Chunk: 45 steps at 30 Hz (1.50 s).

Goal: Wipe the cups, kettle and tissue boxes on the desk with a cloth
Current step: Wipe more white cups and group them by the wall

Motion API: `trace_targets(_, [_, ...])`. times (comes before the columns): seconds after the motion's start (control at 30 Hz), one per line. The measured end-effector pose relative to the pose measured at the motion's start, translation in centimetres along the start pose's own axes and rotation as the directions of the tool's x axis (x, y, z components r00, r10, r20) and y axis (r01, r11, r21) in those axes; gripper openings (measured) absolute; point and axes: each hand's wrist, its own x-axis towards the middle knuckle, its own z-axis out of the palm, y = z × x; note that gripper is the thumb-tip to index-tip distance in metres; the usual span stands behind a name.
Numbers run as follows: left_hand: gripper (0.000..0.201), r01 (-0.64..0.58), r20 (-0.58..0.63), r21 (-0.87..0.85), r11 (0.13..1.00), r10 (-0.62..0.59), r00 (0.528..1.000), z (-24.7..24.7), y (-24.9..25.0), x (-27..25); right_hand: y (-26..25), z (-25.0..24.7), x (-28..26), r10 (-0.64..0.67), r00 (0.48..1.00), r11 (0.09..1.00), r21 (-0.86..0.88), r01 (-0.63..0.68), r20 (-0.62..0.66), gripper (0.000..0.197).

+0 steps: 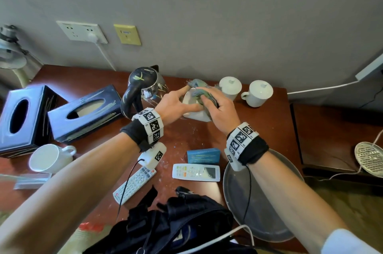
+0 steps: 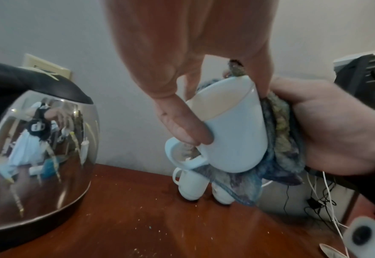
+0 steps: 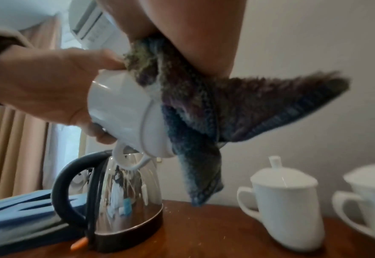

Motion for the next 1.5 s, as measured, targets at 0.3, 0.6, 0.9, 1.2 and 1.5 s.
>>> trace_targets(0.3, [0.083,0.025,0.017,-0.053,0.998,-0.024,1.000,0.4,0.2,-0.4,0.2,-0.7,1.0,0.426,0.903,0.867,0.307,-0.393,-0.047,0.019])
trace_targets(0.6, [0.084,0.087,0.084,-0.241,0.967,-0.068,0.994,0.1,0.5,0.4,0.7,-1.1,-0.8,0.083,0.997,0.972,0.220,-0.079,-0.010,0.026])
trace_targets(0.9, [0.101,-0.152,-0.021,0.210,0.966,0.160,0.987,0.2,0.7,0.1,0.2,-0.9,3.1,0.567,0.819,0.720,0.534,-0.443,-0.085,0.023])
trace_targets(1.2, [0.117,0.000,0.123,0.082,0.997,-0.010,0.992,0.9,-0.1,0.6,1.7,-0.6,2.5,0.770,0.637,0.516,0.629,-0.581,-0.043,0.020])
trace_targets(1.5, [0.049,0.141,0.167,-0.280,0.950,-0.097,0.981,1.2,0.7,0.9,2.3,0.2,1.8,0.700,0.698,0.644,0.554,-0.527,-0.151,0.020])
